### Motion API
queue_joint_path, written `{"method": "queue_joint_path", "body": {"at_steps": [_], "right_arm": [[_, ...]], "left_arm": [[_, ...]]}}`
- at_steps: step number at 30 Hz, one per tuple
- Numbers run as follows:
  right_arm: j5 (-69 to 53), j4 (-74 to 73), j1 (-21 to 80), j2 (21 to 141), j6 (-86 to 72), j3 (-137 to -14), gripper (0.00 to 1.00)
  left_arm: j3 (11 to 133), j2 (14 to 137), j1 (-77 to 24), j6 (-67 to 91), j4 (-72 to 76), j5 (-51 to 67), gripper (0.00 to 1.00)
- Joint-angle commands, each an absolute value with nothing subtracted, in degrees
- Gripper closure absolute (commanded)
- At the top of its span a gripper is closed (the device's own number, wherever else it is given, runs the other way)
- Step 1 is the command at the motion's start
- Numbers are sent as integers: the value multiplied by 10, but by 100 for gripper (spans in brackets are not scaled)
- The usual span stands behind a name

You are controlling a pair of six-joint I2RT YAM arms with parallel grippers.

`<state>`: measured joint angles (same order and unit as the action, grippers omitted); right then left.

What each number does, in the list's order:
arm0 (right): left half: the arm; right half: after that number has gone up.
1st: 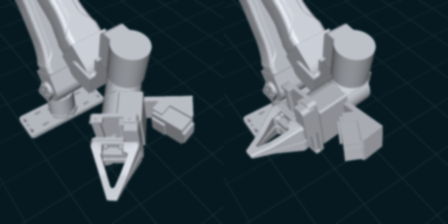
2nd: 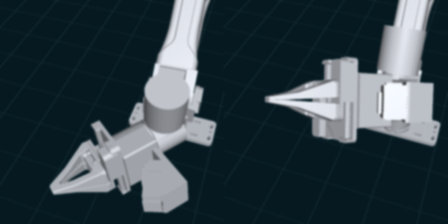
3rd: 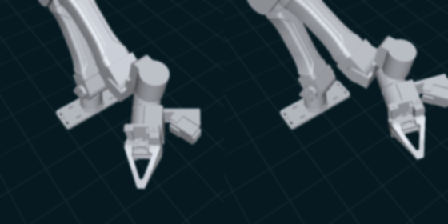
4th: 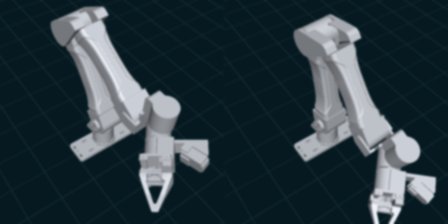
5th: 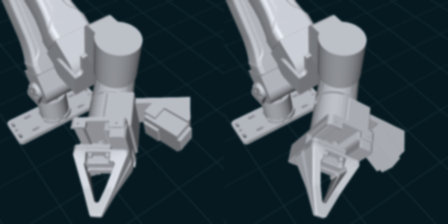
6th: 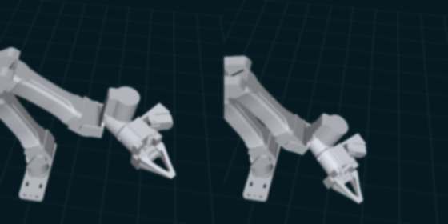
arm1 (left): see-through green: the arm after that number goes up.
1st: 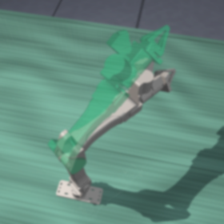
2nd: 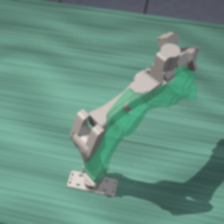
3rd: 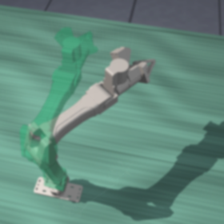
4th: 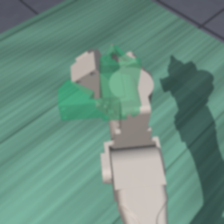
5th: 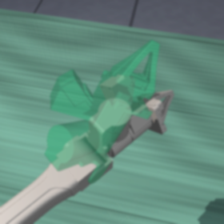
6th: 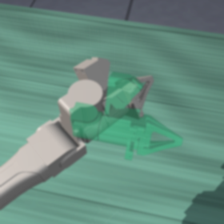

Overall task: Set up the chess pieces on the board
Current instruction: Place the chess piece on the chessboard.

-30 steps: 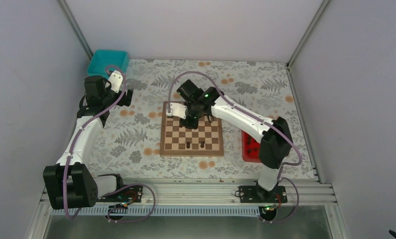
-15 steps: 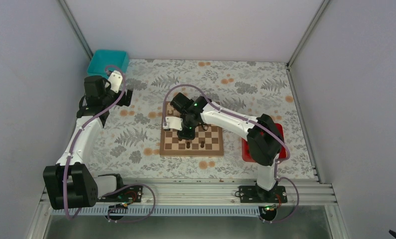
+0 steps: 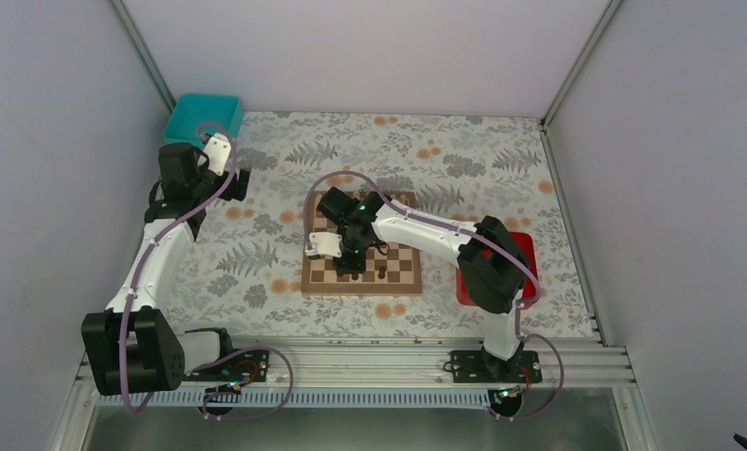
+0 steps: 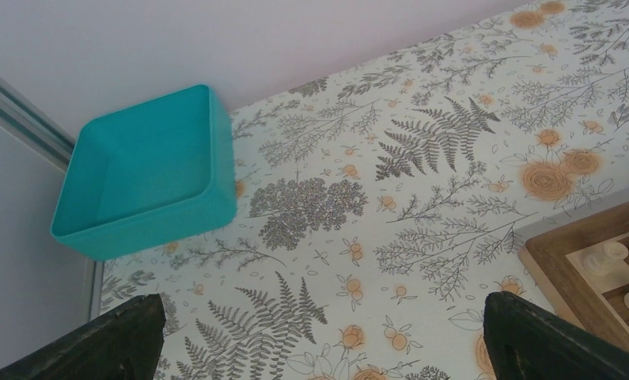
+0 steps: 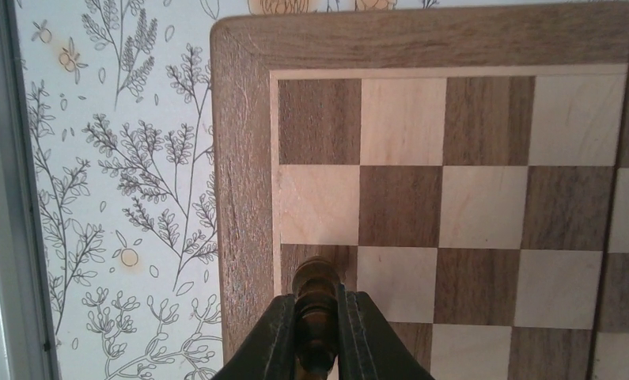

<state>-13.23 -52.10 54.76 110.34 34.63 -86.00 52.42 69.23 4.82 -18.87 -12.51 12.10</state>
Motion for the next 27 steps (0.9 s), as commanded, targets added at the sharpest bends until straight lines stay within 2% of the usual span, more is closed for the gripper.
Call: {"method": "queue_joint_path", "body": {"at_steps": [1, 27], "right_arm": [[-127, -511, 554, 1119, 348, -846, 88], [-113, -517, 555, 1113, 352, -842, 87]], "left_arm": [[519, 686, 54, -191, -117, 124, 0], [519, 691, 54, -191, -116, 125, 0]]}}
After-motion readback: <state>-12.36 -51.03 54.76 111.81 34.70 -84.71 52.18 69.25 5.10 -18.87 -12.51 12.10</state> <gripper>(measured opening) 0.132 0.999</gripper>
